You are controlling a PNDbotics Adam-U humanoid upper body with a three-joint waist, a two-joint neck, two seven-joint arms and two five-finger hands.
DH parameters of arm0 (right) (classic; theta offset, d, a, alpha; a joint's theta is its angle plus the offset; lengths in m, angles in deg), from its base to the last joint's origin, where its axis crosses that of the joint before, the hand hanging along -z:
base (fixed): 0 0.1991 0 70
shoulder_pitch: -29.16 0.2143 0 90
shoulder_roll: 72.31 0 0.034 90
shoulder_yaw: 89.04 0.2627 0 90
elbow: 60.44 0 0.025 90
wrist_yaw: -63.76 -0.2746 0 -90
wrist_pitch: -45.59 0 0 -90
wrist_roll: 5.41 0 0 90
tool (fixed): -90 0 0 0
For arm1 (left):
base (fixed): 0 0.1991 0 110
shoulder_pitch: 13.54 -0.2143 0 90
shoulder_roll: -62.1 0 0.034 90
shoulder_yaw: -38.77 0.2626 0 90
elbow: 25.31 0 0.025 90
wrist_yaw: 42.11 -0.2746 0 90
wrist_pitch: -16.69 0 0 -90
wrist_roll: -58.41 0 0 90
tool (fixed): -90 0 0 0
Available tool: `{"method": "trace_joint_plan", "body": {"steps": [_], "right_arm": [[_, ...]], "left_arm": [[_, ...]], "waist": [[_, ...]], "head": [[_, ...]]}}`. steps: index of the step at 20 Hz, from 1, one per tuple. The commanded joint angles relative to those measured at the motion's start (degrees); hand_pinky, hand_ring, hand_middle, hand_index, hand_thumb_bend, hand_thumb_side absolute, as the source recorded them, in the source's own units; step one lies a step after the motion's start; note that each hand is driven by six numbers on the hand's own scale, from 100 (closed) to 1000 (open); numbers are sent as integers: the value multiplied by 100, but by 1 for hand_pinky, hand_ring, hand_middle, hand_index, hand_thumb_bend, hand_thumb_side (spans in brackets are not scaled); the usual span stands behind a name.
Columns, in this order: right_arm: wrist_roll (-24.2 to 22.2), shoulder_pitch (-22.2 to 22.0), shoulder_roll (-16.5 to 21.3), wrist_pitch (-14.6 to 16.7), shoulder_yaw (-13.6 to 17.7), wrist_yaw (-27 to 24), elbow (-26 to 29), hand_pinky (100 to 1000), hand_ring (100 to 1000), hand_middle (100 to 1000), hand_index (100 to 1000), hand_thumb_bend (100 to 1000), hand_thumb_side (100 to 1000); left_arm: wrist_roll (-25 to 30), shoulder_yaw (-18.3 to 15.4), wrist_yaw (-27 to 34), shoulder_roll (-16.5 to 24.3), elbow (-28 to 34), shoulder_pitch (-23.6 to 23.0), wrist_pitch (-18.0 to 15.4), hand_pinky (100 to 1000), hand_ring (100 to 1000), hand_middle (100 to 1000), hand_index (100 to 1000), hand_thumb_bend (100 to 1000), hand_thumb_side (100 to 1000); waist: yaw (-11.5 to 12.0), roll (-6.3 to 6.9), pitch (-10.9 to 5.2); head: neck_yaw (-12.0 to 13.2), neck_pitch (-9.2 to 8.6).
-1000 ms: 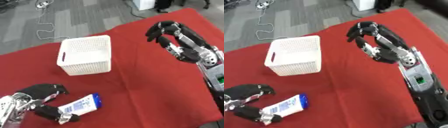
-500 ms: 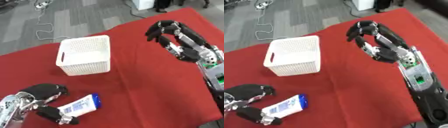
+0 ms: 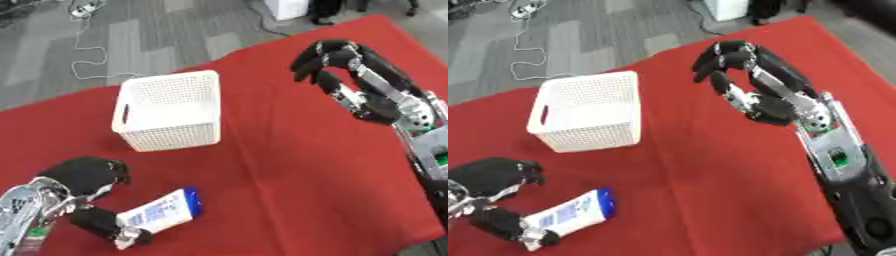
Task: Pick up objects on the table and place them in the box.
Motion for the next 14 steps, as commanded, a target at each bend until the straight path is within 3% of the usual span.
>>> {"method": "trace_joint_plan", "body": {"steps": [1, 9, 14], "right_arm": [[-23, 81, 129, 8, 20, -29, 107, 464, 639, 681, 682, 111, 1000], [-33, 98, 129, 12, 14, -41, 107, 465, 639, 681, 681, 112, 1000], [-40, 116, 127, 13, 8, -54, 107, 465, 639, 681, 681, 113, 1000]], "left_arm": [[98, -19, -129, 146, 111, 134, -180, 916, 918, 930, 867, 811, 1000], [98, 65, -221, 98, 461, 156, -112, 872, 871, 897, 831, 693, 1000], [98, 84, -346, 57, 446, 113, 15, 878, 879, 904, 840, 697, 1000]], "waist": [[-12, -17, -51], [-32, -13, -45], [-54, -9, -43]], "head": [[-21, -25], [-42, -25], [-58, -25]]}}
